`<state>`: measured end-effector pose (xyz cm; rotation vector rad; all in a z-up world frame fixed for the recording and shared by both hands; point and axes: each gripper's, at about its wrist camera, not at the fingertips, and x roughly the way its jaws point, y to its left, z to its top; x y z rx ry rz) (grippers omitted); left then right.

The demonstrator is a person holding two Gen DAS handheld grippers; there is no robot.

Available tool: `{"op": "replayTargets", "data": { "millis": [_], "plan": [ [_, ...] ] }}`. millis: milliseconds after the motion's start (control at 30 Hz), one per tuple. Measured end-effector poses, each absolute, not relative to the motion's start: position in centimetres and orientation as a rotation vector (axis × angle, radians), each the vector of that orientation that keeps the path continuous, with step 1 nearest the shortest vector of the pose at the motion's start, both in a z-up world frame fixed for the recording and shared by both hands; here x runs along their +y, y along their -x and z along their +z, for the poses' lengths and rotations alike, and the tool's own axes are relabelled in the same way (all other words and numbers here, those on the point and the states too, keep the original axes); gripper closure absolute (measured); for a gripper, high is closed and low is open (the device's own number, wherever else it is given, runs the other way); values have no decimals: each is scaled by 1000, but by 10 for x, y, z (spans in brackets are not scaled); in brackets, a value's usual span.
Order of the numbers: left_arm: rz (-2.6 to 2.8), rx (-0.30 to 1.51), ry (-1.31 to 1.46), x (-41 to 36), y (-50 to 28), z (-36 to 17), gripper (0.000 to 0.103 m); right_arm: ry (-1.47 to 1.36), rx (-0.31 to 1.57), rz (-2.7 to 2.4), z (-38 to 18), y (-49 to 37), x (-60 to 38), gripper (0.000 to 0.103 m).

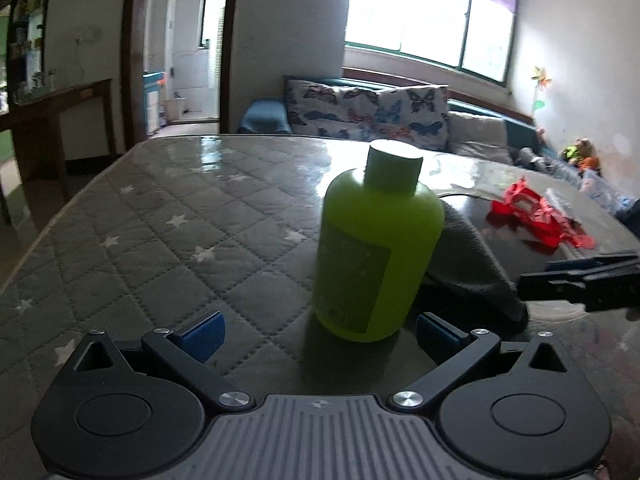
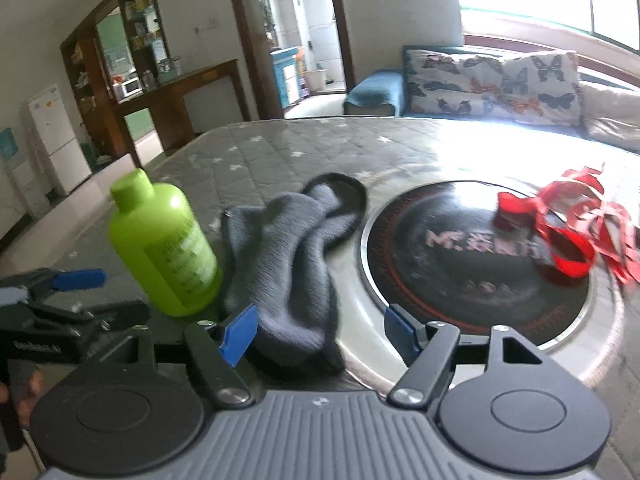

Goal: Clean container
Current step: 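Open the right tool and release the grey cloth onto the cooktop edge, then open the left tool and release the lime-green bottle beside the cloth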

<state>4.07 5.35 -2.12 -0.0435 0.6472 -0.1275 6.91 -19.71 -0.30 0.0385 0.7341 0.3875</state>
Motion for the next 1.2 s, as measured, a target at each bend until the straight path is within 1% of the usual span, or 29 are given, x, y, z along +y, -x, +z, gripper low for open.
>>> {"op": "replayTargets", "data": {
  "millis": [400,500,567,767,1067,1200],
  "plan": [
    [-45,676,64,57,-48,-35,0,-43,700,276,-27,-69,-221,29],
    [-55,645,60,59,-44,-38,0,-43,685,257,-32,-71,-224,28],
    [-47,654,58,61,-44,-41,0,-33,682,249,-35,-72,-224,25],
    [-42,676,76,67,-45,-44,0,-23,690,232,-46,-77,-225,24],
    [-15,681,71,80,-38,-40,0,-8,680,223,-47,-85,-224,23],
    [26,677,89,89,-41,-40,0,-2,683,213,-47,-89,-222,20]
  ]
}}
